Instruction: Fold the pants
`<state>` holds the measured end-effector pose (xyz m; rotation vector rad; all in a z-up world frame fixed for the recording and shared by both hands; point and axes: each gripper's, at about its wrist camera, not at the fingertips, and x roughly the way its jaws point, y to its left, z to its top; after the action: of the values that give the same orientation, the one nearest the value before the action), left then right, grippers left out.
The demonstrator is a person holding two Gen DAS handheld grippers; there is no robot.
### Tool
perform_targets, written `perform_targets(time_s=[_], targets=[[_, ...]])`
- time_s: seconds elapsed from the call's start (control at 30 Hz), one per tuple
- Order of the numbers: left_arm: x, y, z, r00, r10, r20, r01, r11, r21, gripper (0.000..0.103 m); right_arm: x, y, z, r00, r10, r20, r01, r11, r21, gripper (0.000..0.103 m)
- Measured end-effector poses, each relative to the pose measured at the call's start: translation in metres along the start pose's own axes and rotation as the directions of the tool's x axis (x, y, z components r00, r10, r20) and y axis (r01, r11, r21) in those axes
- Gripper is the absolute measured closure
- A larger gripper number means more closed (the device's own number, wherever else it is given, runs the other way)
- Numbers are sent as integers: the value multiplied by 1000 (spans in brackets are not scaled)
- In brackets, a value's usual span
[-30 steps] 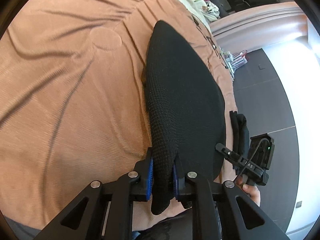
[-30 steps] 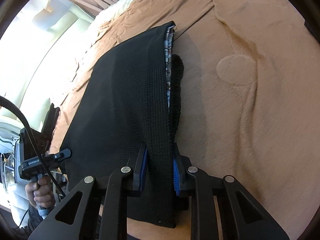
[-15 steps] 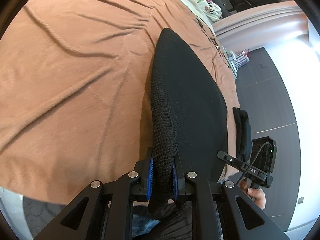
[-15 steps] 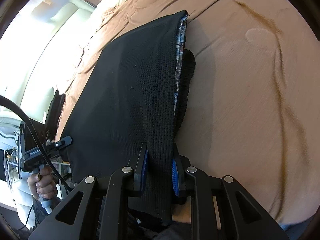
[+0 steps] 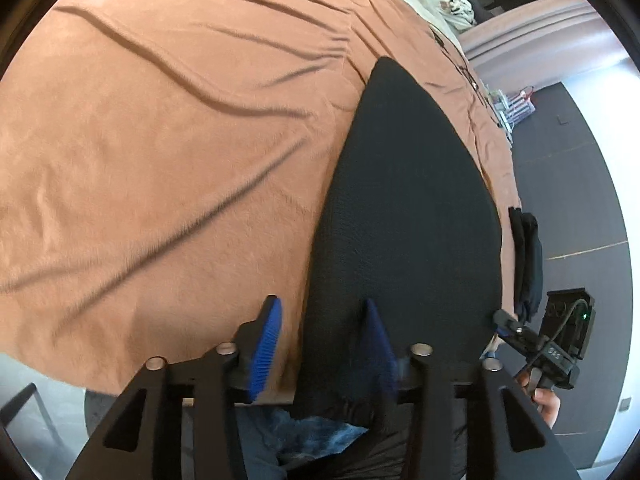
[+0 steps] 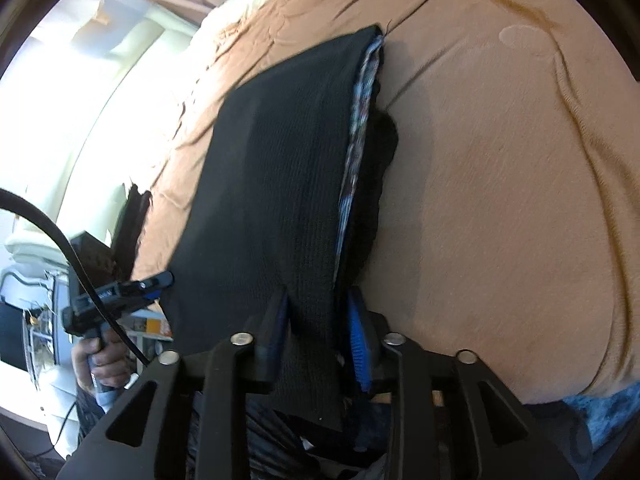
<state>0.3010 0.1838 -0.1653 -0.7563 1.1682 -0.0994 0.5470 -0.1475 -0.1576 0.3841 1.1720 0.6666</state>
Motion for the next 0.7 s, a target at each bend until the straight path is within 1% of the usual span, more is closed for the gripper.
perform_targets(time_s=[0.07,0.13,0.27,0.4,0.43,0.47,0.53,0.7], targets=[[3,-2,8,1000,10,-1,-10,1000,7,54,-8,-8,7,999,15,40,-15,1000,14,40],[6,-6,15,1000,20,1,-20,1000,22,54,-14,-17,19,996,32,79,-35,999,39,34],[14,-12,33,1000,11,0,-11,999,42,54,-8,-30,34,992,80,100,-89,992,89,34],[20,-21,50,1000,1,2,-1,998,63,54,7,-47,51,988,121,94,-133,981,140,34],[23,-23,54,1000,-1,2,1,998,67,54,10,-50,54,987,129,91,-142,979,148,34],[25,-24,57,1000,-2,0,2,997,72,54,21,-43,48,987,134,90,-147,977,154,34],[30,-26,66,1000,-9,-6,9,997,79,54,30,-48,54,985,153,85,-165,971,171,34],[43,-30,84,1000,-18,-19,20,996,90,54,52,-52,63,985,156,67,-167,966,196,34]])
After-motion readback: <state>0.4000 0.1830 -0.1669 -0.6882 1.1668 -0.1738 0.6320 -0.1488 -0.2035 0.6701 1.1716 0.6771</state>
